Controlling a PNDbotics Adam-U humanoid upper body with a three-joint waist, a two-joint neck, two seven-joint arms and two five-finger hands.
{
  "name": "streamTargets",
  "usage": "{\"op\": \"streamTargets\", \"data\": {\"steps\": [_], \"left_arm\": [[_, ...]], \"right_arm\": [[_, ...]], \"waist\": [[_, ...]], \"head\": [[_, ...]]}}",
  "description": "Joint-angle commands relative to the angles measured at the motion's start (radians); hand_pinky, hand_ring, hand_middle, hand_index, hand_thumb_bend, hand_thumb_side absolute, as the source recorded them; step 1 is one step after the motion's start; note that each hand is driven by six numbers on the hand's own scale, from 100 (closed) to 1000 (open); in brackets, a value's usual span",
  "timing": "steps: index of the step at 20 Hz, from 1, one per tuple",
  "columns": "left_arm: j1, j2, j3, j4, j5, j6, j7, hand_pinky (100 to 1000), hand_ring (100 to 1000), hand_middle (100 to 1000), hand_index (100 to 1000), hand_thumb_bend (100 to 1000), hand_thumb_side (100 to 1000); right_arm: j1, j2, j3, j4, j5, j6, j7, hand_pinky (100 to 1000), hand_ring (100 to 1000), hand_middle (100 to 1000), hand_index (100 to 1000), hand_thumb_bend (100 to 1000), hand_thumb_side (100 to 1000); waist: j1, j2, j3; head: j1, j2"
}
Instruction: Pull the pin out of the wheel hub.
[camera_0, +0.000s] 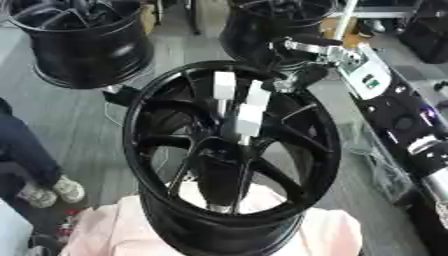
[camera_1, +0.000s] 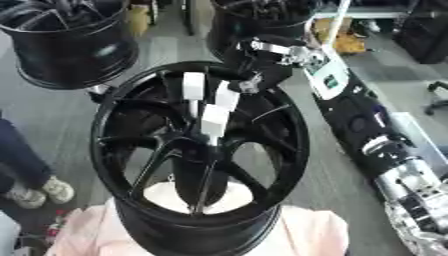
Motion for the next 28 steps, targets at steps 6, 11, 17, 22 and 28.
{"op": "streamTargets", "data": {"steps": [6, 11, 17, 22, 28], "left_arm": [[-0.005, 0.016, -0.001, -0.012, 0.0, 0.0, -0.003, 692, 612, 592, 657, 100, 853], [-0.005, 0.016, -0.001, -0.012, 0.0, 0.0, -0.004, 692, 612, 592, 658, 100, 853], [-0.005, 0.015, -0.001, -0.012, 0.0, 0.0, -0.004, 692, 612, 592, 658, 100, 853], [-0.005, 0.015, 0.0, -0.013, 0.0, 0.0, -0.004, 692, 612, 592, 658, 100, 854], [-0.005, 0.016, 0.0, -0.013, 0.0, 0.001, -0.004, 692, 613, 592, 658, 100, 854]], "right_arm": [[-0.018, -0.012, -0.007, -0.003, 0.025, -0.025, 0.037, 746, 715, 790, 868, 390, 449], [-0.017, -0.012, -0.005, -0.002, 0.033, -0.03, 0.058, 746, 716, 789, 868, 393, 454], [-0.013, -0.02, -0.009, -0.013, 0.014, -0.033, 0.075, 744, 712, 786, 868, 396, 458], [-0.01, -0.032, -0.013, -0.046, -0.033, -0.025, 0.073, 737, 701, 780, 866, 396, 460], [-0.002, -0.055, 0.001, -0.109, -0.105, -0.012, 0.094, 737, 701, 779, 867, 394, 464]], "waist": [[0.005, -0.008, 0.0], [0.005, -0.008, -0.002], [0.005, -0.008, -0.003], [0.005, -0.008, -0.005], [0.004, -0.009, -0.008]], "head": [[0.0, -0.002], [0.001, -0.002], [0.002, -0.002], [0.003, -0.002], [0.005, -0.002]]}}
